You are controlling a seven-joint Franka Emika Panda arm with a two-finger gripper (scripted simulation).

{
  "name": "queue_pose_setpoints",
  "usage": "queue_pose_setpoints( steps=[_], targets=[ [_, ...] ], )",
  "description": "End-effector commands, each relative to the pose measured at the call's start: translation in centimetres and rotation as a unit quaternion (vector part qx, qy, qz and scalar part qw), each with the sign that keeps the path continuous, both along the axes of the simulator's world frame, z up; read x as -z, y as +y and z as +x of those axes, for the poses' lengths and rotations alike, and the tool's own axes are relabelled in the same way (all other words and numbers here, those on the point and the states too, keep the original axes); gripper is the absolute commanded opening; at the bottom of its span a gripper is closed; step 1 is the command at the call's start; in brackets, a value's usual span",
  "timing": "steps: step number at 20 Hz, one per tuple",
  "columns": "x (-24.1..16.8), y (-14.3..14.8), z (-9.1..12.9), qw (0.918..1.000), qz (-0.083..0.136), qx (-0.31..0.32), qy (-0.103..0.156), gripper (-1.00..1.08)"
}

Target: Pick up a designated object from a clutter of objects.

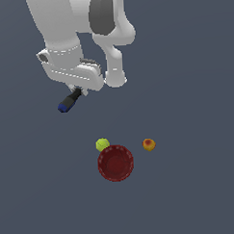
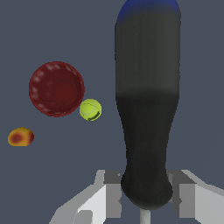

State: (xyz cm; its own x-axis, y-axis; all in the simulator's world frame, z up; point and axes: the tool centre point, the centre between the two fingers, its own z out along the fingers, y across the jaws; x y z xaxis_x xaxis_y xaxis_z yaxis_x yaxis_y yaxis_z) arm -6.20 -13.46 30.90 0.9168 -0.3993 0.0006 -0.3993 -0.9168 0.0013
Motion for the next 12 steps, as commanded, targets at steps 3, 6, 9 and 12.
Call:
queue_pose_setpoints(
  steps=[3, 6, 9, 12],
  targets=[
    [-2.9, -0.3, 0.0, 1.0000, 0.000, 0.000, 0.000, -1.00],
    [-4.2, -0.4, 0.0, 1.0000, 0.000, -0.001, 0.000, -1.00],
    [-5.1, -0.5, 0.1, 1.0000, 0.001, -0.001, 0.000, -1.00],
    [-5.4, -0.5, 0.1, 1.0000, 0.001, -0.001, 0.000, -1.00]
  ],
)
